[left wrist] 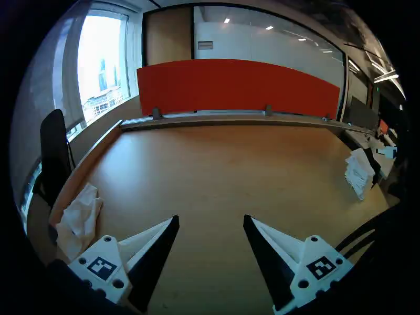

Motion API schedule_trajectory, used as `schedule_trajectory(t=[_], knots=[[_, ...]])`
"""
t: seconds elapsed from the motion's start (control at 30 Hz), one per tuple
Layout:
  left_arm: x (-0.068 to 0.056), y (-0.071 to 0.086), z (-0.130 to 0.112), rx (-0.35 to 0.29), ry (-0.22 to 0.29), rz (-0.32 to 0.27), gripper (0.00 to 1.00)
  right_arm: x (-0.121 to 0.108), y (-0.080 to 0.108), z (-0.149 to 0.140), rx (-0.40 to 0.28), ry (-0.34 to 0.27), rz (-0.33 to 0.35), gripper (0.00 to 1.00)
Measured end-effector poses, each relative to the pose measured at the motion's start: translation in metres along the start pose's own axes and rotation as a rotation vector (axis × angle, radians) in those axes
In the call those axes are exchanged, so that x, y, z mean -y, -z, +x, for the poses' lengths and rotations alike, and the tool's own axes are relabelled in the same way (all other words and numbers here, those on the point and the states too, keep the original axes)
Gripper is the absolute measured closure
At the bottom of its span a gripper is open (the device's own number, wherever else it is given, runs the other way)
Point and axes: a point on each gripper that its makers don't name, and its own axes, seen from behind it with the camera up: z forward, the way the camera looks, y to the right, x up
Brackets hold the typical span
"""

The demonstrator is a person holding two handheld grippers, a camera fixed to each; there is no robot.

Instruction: Fold towel

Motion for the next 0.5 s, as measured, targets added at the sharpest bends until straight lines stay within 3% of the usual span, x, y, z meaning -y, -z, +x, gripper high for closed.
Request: schedule_trajectory(t=[0.17,0.5], knots=[[0.003,-0.002,0.004,-0.010,0.003,0.006,0.10,0.009,0.006,0.012,-0.073,-0.007,0.007,0.06],[0.007,-0.004,0.012,-0.031,0.010,0.008,0.09,0.013,0.018,0.048,-0.241,-0.017,-0.046,0.07]])
